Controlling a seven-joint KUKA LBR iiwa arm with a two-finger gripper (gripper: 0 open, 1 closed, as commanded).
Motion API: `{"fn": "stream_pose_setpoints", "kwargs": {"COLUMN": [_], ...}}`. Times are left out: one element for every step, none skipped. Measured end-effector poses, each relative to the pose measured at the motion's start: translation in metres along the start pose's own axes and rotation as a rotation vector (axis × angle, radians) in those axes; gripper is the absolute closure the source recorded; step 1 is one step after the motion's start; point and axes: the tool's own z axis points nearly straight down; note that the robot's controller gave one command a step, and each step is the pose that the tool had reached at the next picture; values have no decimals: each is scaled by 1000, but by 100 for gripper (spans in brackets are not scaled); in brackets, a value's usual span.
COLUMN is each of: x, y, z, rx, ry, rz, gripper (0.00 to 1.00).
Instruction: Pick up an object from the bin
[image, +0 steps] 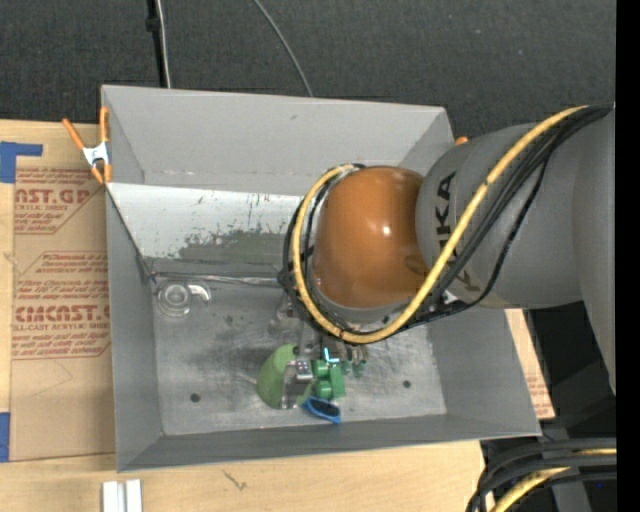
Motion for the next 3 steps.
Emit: {"fn": "stream_pose_setpoints", "kwargs": {"x": [-10,-3,-28], "y": [28,106,-33], "z": [104,109,108], "rx": [0,0,-5], "ry": [-6,-24,-29], "rz": [-322,-456,-475], "gripper": [0,0,0]}}
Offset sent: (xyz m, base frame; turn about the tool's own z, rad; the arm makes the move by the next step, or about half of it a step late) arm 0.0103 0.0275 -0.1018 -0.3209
